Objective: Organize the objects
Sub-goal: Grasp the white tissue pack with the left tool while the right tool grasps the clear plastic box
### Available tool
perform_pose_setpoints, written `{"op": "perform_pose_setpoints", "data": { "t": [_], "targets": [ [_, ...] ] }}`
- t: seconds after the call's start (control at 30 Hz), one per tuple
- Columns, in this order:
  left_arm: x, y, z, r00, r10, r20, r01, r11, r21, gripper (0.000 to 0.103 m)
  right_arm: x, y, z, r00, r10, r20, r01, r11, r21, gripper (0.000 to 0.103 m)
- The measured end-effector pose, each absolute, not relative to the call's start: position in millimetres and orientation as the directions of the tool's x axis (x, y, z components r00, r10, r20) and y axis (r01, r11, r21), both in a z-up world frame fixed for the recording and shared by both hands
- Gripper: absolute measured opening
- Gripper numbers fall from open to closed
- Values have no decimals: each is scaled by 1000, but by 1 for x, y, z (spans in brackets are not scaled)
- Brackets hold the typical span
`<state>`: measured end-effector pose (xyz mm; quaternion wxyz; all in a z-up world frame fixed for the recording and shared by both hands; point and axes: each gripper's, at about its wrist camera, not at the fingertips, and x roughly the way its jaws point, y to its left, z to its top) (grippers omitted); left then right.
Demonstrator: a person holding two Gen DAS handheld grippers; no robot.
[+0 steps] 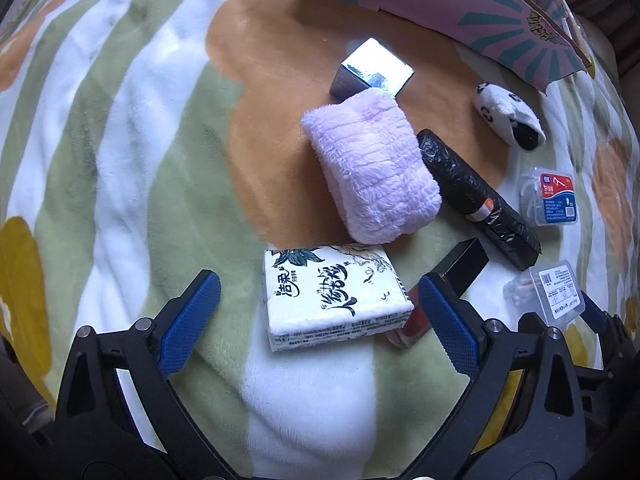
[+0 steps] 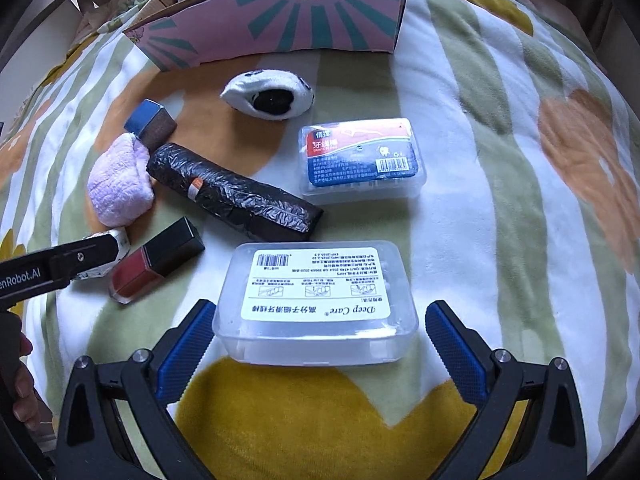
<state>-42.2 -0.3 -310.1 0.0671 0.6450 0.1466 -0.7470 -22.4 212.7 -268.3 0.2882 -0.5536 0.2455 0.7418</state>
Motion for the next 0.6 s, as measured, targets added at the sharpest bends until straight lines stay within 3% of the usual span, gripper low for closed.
{"op": "perform_pose_setpoints", "data": {
  "t": [0.07, 0.17, 0.23, 0.6],
  "targets": [
    [-43, -1, -314, -146, 84, -986, 286, -950, -123, 85, -25, 215, -270, -222, 148, -964, -701, -711, 53, 103],
    [-45, -1, -315, -153, 93, -984, 279, -951, -133, 73, -27, 215, -275, -197, 127, -972, -690, -722, 46, 89],
    [-46, 1, -314, -156, 91, -984, 268, -954, -131, 62, -27, 215, -277, -183, 118, -976, -692, -721, 42, 86],
    [-50, -3, -298, -191, 101, -976, 264, -953, -150, 62, -11, 201, -259, -193, 136, -972, -696, -717, 38, 86]
  ]
}}
